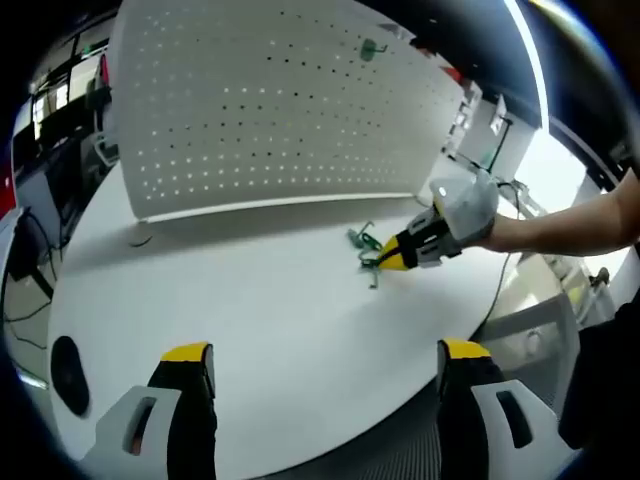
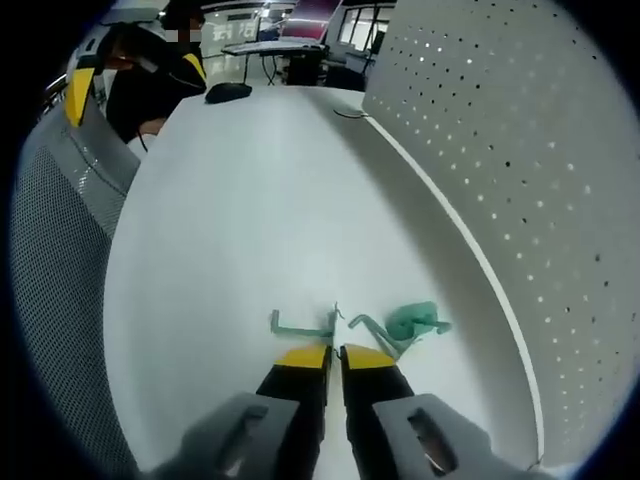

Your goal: Insert the hook assembly into the mounting plate slot until the hook locks in place.

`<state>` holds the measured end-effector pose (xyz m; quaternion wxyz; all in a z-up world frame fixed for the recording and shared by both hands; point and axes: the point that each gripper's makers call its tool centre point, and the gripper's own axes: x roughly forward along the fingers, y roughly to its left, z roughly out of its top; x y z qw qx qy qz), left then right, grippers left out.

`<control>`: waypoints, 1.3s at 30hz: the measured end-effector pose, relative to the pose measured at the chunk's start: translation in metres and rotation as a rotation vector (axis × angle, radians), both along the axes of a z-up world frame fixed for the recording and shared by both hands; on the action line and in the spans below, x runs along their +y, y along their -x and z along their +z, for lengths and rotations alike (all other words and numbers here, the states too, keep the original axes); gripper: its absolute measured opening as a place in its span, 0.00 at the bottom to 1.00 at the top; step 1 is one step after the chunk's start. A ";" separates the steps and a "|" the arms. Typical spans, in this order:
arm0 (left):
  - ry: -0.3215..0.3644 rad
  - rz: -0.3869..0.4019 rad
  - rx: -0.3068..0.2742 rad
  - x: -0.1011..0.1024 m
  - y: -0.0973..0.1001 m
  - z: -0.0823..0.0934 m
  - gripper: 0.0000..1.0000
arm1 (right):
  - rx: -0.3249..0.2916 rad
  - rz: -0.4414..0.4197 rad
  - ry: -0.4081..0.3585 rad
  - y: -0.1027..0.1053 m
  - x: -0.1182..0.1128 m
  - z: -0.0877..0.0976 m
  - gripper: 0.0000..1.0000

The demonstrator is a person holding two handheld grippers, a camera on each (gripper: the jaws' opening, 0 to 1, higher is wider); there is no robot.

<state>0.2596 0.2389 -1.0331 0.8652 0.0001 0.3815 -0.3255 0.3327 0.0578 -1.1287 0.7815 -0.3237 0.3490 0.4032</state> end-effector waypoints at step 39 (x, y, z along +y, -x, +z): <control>-0.006 -0.063 -0.032 -0.004 -0.009 0.012 0.95 | -0.042 -0.291 -0.292 -0.021 -0.022 0.086 0.01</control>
